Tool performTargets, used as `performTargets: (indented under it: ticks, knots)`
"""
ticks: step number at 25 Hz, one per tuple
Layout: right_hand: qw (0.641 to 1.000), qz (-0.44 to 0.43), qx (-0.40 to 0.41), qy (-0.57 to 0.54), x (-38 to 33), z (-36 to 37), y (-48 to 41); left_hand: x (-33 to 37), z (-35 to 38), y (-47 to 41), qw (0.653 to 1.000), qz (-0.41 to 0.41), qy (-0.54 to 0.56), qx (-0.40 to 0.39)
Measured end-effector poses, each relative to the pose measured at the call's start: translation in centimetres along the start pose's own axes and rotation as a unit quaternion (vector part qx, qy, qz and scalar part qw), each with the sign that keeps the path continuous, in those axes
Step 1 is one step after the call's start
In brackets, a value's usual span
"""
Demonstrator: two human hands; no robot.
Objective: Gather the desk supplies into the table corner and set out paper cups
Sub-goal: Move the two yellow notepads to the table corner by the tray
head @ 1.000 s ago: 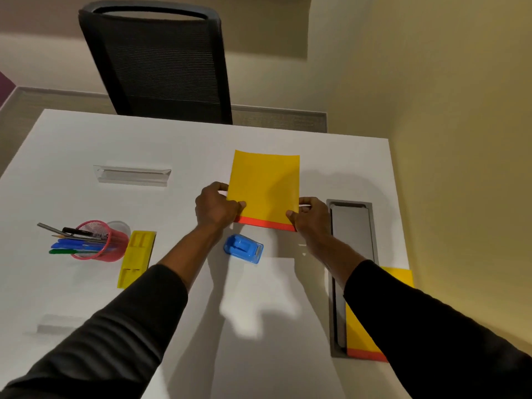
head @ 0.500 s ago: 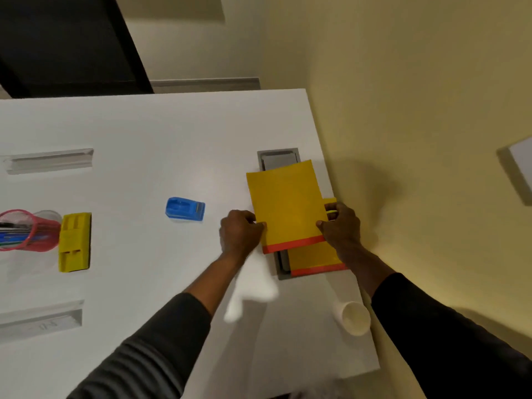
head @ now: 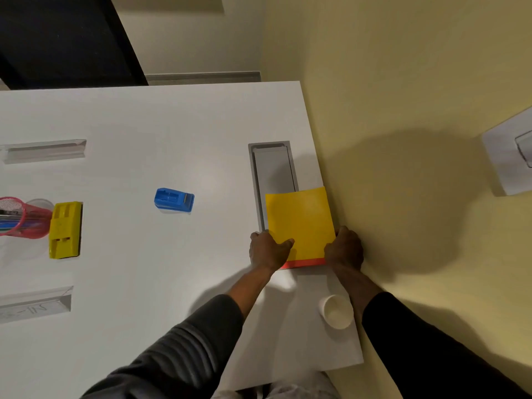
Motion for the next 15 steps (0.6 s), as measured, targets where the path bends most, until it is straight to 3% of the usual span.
performTargets:
  ticks: [15]
  knots:
    - [0.994,-0.02,-0.052,0.097,-0.8,3.0,0.7,0.2,3.1,0.3,1.0,-0.003,-0.008,-0.003]
Point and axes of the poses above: each hand's wrist, its own y-axis away from the middle knuckle, its own z-axis out of the palm, x = y × z, the point moved 8 cm from there along -y, towards the middle knuckle, and after that the axes turned 8 degrees about y, right-handed, at the moved point
